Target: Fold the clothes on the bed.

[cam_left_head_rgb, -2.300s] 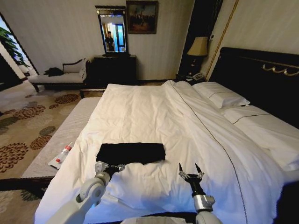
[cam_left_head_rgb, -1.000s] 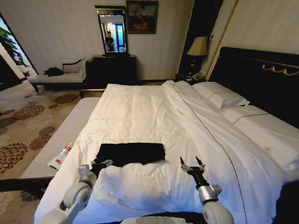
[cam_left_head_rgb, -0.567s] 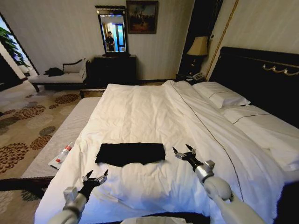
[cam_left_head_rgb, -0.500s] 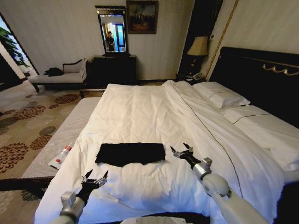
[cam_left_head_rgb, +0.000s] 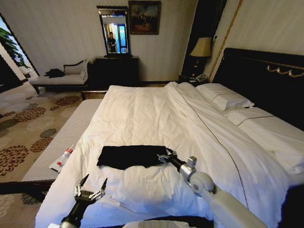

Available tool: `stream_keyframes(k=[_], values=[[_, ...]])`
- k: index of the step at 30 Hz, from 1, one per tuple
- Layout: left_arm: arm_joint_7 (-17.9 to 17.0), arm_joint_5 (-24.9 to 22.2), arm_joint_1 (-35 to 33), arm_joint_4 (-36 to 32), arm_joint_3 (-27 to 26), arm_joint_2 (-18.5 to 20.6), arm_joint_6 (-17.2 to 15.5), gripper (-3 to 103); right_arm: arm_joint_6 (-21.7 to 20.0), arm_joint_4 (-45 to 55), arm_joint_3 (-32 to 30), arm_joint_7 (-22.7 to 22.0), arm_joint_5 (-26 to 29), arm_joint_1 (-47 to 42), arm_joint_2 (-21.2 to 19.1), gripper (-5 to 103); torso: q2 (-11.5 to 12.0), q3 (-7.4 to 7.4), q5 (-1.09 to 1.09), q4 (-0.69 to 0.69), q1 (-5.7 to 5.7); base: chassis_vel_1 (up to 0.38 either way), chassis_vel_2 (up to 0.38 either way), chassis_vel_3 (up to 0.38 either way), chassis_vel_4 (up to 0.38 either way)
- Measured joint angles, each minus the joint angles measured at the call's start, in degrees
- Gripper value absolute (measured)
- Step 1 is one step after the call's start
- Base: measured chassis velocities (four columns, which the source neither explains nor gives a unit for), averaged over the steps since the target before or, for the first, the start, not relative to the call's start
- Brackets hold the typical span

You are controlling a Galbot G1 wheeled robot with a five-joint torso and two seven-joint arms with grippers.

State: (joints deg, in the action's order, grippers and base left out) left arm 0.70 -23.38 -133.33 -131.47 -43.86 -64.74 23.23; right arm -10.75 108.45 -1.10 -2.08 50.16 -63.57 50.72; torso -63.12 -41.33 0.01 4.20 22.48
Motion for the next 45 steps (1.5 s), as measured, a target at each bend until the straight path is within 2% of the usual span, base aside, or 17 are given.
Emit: stream_keyframes(k=[5,12,23,27,32,37,42,45], values=[[0.1,-2.5,-1.3,-0.8,-1.2,-0.8,1.9,100,-1.5,-2.5,6.3,-1.9,6.7,5.7,1.0,100,0.0,0.0,-0.01,-0.01,0.0,0.0,0.0,0.0,0.0],[-0.1,-2.9,-1.1,-1.2,-1.6,-0.8,0.8,100,-2.0,-6.6,10.3,-2.6,8.7,8.3,3.2,100,0.0,0.0,-0.01,0.0,0.0,0.0,0.0,0.0,0.0],[-0.2,-2.9,-0.9,-1.2,-1.5,-0.8,0.5,100,-2.4,-5.7,10.1,-2.6,8.2,4.8,1.8,100,0.0,0.0,-0.01,0.0,0.0,0.0,0.0,0.0,0.0],[-0.2,-3.0,-0.9,-1.2,-1.5,-0.8,0.4,100,-3.9,-1.0,9.4,-4.1,5.6,-1.5,1.0,100,0.0,0.0,-0.01,0.01,0.0,0.0,0.0,0.0,0.0],[-0.3,-3.0,-0.8,-1.2,-1.5,-0.8,0.4,100,-4.9,2.0,7.9,-5.2,4.1,-5.0,1.0,100,0.0,0.0,-0.01,0.02,-0.02,0.0,0.0,0.0,0.0],[-0.3,-3.0,-0.8,-1.1,-1.5,-0.8,0.3,100,-4.8,2.9,5.5,-5.8,6.3,-0.6,1.4,100,0.0,0.0,-0.01,0.0,-0.01,0.0,0.0,0.0,0.0],[-0.3,-3.0,-0.8,-1.1,-1.4,-0.8,0.3,100,-3.9,-1.8,5.3,-5.7,6.6,4.5,1.9,100,0.0,0.0,-0.01,-0.02,-0.01,0.0,0.0,0.0,0.0],[-0.3,-3.0,-0.8,-1.1,-1.4,-0.8,0.3,100,-3.6,-3.9,5.4,-5.1,5.9,4.3,2.3,100,0.0,0.0,0.0,-0.01,0.0,0.0,0.0,0.0,0.0]])
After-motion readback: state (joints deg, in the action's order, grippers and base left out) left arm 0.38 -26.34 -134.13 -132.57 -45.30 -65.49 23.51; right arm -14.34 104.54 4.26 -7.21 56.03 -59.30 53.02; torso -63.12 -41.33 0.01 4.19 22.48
